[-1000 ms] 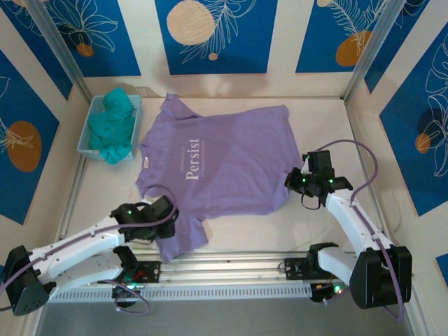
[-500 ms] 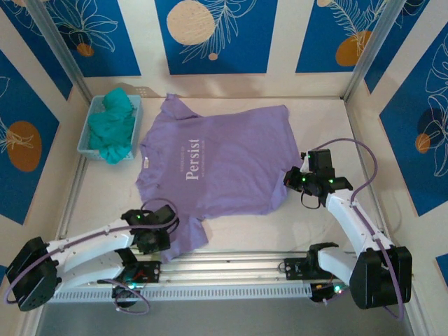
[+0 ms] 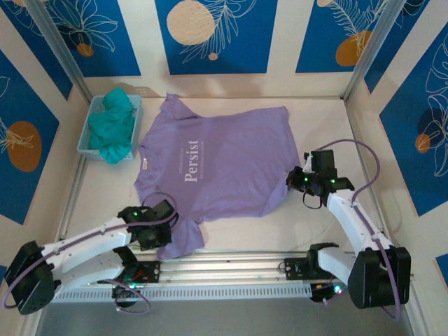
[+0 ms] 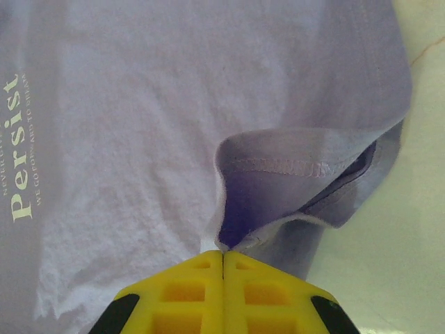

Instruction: Fold the inside-out t-shirt

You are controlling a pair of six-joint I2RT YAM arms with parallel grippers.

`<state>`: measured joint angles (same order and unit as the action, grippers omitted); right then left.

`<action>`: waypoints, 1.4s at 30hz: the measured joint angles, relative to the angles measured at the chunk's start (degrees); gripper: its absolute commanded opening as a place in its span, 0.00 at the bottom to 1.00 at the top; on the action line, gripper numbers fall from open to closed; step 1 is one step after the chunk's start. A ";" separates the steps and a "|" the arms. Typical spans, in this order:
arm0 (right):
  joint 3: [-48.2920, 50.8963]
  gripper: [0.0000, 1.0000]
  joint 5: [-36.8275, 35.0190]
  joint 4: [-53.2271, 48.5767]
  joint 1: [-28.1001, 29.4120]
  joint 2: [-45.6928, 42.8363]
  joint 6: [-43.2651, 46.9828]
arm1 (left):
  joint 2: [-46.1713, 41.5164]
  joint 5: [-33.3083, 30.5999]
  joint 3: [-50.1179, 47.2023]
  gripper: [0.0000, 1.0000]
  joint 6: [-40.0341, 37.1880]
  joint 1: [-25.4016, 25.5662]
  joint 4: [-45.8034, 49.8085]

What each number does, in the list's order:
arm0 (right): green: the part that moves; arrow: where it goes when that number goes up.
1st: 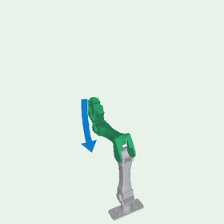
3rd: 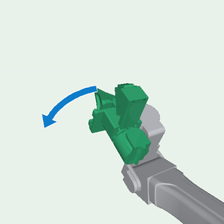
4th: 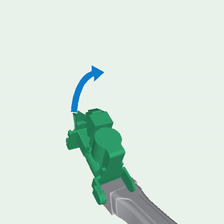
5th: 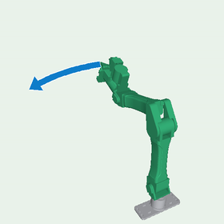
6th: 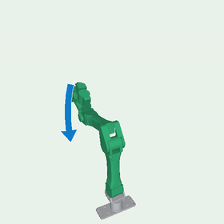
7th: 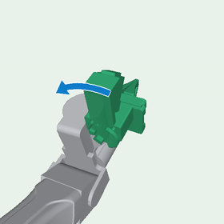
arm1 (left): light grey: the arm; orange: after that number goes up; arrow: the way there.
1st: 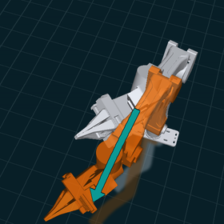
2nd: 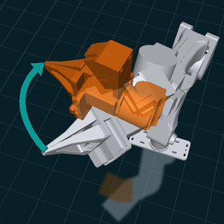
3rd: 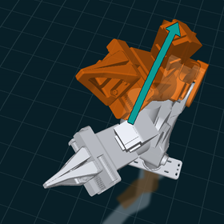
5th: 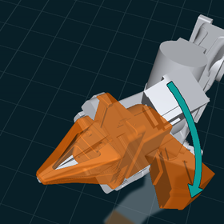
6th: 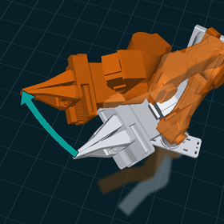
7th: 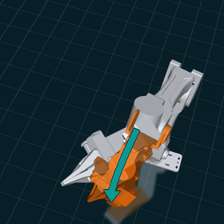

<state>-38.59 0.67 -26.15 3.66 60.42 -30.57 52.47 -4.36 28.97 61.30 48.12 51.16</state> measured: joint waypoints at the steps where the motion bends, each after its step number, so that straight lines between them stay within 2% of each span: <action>1: 0.00 0.00 0.00 0.00 -0.37 -0.02 0.17 | -1.20 -0.26 1.40 0.00 -0.48 -0.61 0.20; 7: -0.09 0.00 0.00 1.44 -3.43 0.13 0.02 | -6.51 -2.97 9.70 0.00 -6.95 -7.89 -0.68; 10: -1.68 0.00 0.04 2.99 -5.18 1.53 -0.46 | -6.95 -3.76 12.07 0.00 -11.98 -13.22 -5.07; 13: -5.33 0.00 0.09 3.45 -7.15 2.78 -0.68 | -5.66 -4.57 15.54 0.00 -17.14 -16.33 -10.21; 17: -11.41 0.00 0.17 3.02 -8.52 -0.07 -0.68 | -5.29 -6.86 23.56 0.00 -24.37 -16.85 -15.37; 22: -22.58 0.00 -0.24 -0.63 -9.22 -9.09 -0.24 | -6.91 -8.59 38.62 0.00 -33.27 -16.87 -18.45; 26: -33.68 0.00 -0.61 -4.76 -9.44 -15.78 0.48 | -10.34 -8.33 47.67 0.00 -37.13 -16.87 -21.33; 32: -48.37 0.00 -1.73 -9.51 -9.44 -21.16 2.21 | -13.11 -8.90 56.74 0.00 -42.58 -16.87 -27.06; 35: -52.09 0.00 -2.95 -9.90 -9.42 -21.49 3.15 | -9.68 -12.72 60.92 0.00 -46.56 -16.90 -28.28; 38: -52.87 0.00 -4.15 -9.46 -9.42 -19.67 3.89 | -2.54 -16.70 64.61 0.00 -49.83 -17.33 -29.46; 42: -52.85 0.00 -4.76 -6.03 -9.42 -11.26 4.98 | 10.32 -16.17 69.16 0.00 -50.93 -23.17 -29.24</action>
<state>-91.44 -4.10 -32.18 -5.76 49.17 -25.58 62.78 -20.53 98.13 10.37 24.95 21.91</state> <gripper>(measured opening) 0.041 0.039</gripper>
